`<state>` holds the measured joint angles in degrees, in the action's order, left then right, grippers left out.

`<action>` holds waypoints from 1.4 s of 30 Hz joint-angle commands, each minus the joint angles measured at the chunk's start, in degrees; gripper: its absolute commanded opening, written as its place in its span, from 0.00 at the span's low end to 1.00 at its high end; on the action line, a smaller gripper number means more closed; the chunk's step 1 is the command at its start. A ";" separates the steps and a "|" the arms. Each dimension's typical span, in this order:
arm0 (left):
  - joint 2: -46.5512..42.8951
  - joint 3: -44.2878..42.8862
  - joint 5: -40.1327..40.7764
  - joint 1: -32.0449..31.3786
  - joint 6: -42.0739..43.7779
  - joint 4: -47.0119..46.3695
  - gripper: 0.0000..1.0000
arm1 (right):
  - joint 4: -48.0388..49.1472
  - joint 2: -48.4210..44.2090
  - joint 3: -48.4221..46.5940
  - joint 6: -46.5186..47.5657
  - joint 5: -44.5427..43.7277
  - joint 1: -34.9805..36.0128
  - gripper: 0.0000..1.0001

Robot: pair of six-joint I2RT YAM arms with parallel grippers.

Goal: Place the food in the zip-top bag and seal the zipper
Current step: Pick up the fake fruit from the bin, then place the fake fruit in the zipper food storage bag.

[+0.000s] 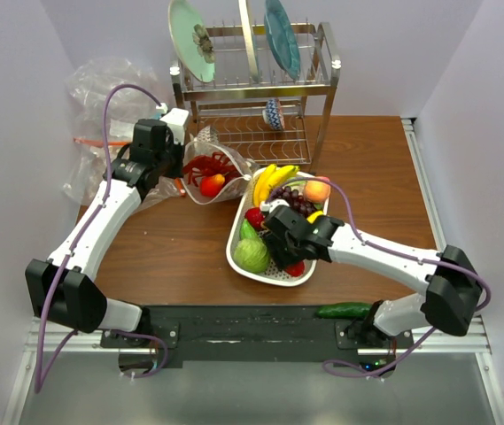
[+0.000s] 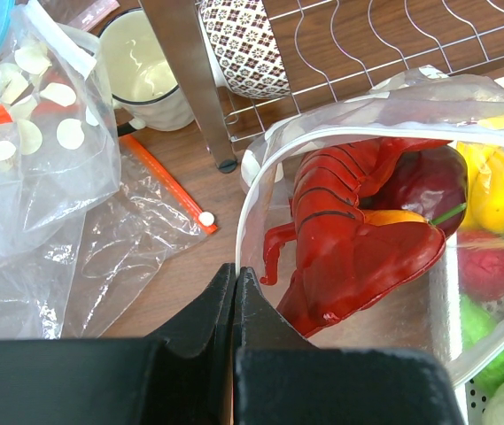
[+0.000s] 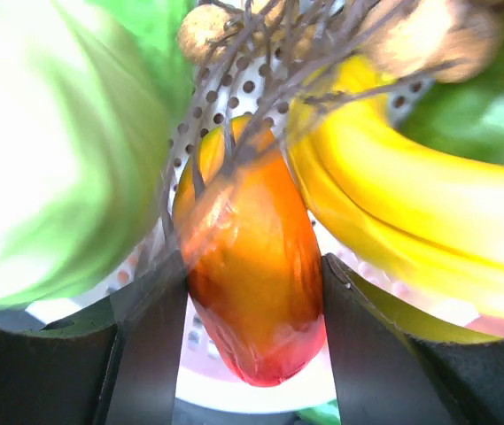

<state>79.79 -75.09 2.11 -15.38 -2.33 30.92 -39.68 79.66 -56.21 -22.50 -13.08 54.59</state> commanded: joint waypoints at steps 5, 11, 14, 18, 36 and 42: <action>-2.00 -1.55 -0.88 0.52 0.40 -2.09 0.00 | -19.91 -3.54 -13.75 -0.70 -7.31 -0.01 0.42; -2.01 -1.64 -1.14 0.44 0.31 -2.18 0.00 | -14.99 -3.38 -20.42 3.16 -1.88 -0.01 0.44; -2.00 -1.90 -1.23 0.52 0.22 -1.91 0.00 | -12.79 0.39 -25.96 5.27 0.94 -0.01 0.44; -2.18 -2.34 -1.32 0.52 0.04 -1.65 0.00 | -10.77 7.24 -36.15 7.91 2.88 -0.01 0.43; -2.53 -3.92 -1.85 0.52 -0.84 -0.07 0.00 | -1.21 32.85 -65.80 16.17 2.88 -0.62 0.47; -1.83 -4.98 -3.15 0.52 -0.92 0.55 0.00 | 17.41 29.42 -54.55 22.14 1.93 -2.20 0.49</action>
<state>79.57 -76.66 1.23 -15.31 -2.44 32.38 -36.40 112.92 -114.48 -5.19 -9.45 53.80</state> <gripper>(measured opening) 0.018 0.580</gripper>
